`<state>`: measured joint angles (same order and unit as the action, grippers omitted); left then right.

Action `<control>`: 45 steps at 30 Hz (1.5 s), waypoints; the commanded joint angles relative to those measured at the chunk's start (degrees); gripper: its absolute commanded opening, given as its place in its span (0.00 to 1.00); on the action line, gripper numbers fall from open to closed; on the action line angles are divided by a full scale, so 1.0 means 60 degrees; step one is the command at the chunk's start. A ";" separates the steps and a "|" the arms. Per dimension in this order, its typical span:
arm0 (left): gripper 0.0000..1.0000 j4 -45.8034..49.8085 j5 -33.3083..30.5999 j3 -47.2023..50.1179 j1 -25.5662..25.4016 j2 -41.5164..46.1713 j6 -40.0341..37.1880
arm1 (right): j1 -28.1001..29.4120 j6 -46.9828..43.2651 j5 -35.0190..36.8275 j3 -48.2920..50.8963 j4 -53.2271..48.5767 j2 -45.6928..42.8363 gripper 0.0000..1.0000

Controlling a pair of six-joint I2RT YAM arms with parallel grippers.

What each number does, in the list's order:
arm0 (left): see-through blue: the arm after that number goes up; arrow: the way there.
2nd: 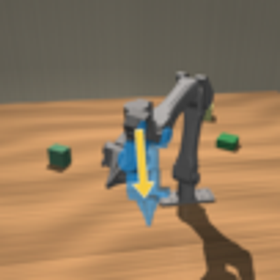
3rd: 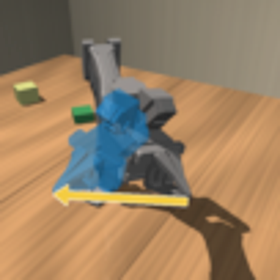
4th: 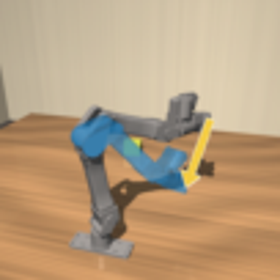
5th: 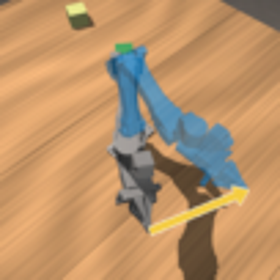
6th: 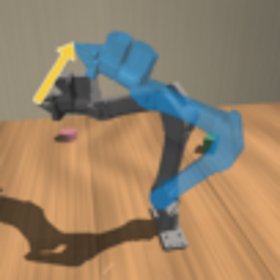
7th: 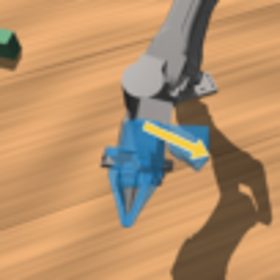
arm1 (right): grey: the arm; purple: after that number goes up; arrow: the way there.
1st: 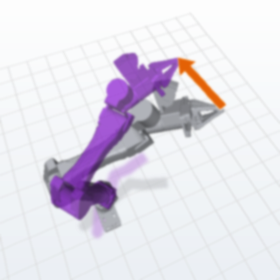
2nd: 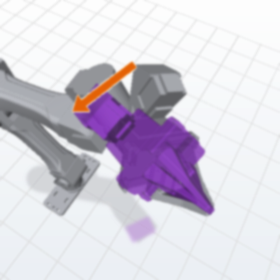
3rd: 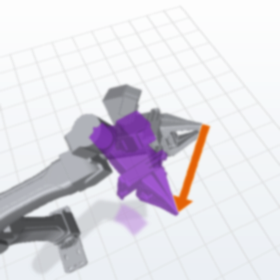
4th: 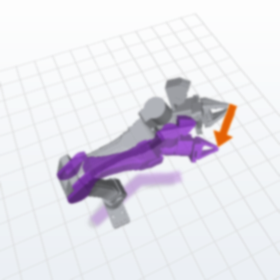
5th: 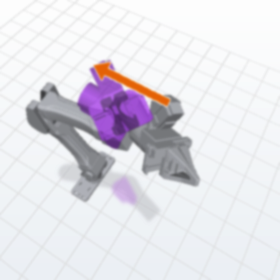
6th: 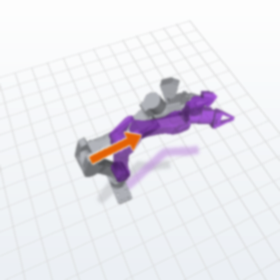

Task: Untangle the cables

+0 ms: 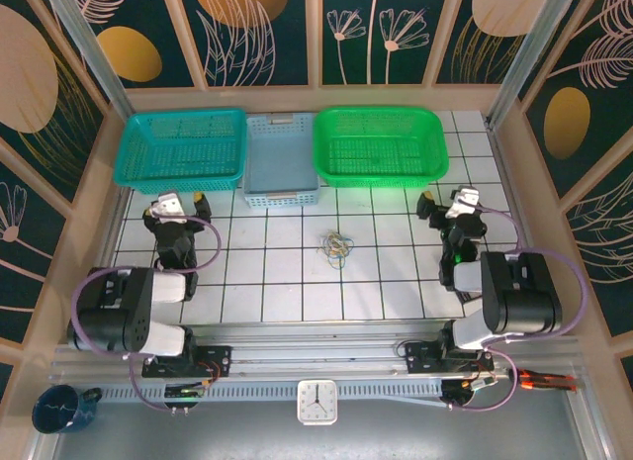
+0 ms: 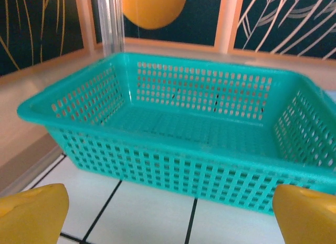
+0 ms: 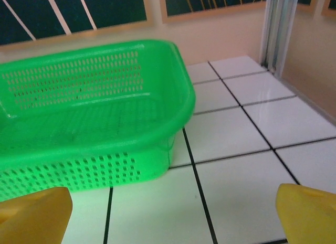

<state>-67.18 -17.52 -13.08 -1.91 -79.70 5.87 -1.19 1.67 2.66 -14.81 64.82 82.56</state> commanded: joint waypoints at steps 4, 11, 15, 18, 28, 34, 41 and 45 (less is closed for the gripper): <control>0.99 0.2439 -0.0233 -0.0929 0.0036 0.1488 0.0456 | -0.0060 0.1414 0.1430 -0.0929 -0.3266 -0.2137 0.99; 0.99 0.4699 0.0672 -0.1804 0.0036 0.2625 0.2135 | -0.0378 0.4439 0.0984 -0.2438 -0.6922 -0.3348 0.99; 0.99 0.5627 0.1559 -0.2148 0.0026 0.3119 0.3159 | -0.0373 0.4340 0.0040 -0.2874 -0.7626 -0.3688 0.99; 0.99 0.6356 0.2418 -0.2509 0.0026 0.3277 0.3544 | -0.0322 0.4019 -0.1102 -0.3116 -0.8001 -0.3822 0.99; 0.99 0.7118 0.3879 -0.3043 -0.0687 0.3343 0.5076 | 0.1305 0.3469 -0.2841 -0.3691 -0.9463 -0.3316 0.89; 0.99 0.7025 0.3880 -0.3396 -0.2163 0.2284 0.5599 | 0.2957 0.3726 -0.3167 -0.3397 -0.9548 -0.2665 0.75; 0.99 0.6816 0.3773 -0.3980 -0.3422 0.0501 0.6008 | 0.4677 0.4337 -0.2520 -0.2960 -0.9237 -0.2235 0.63; 0.99 0.6917 0.3630 -0.4444 -0.4177 -0.0476 0.6045 | 0.5363 0.4707 -0.2399 -0.2864 -0.9002 -0.1953 0.58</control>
<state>-25.45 4.29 -37.10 -24.73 -80.25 40.64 29.06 27.42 -13.34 -32.82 8.78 69.73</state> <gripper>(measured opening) 0.988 0.588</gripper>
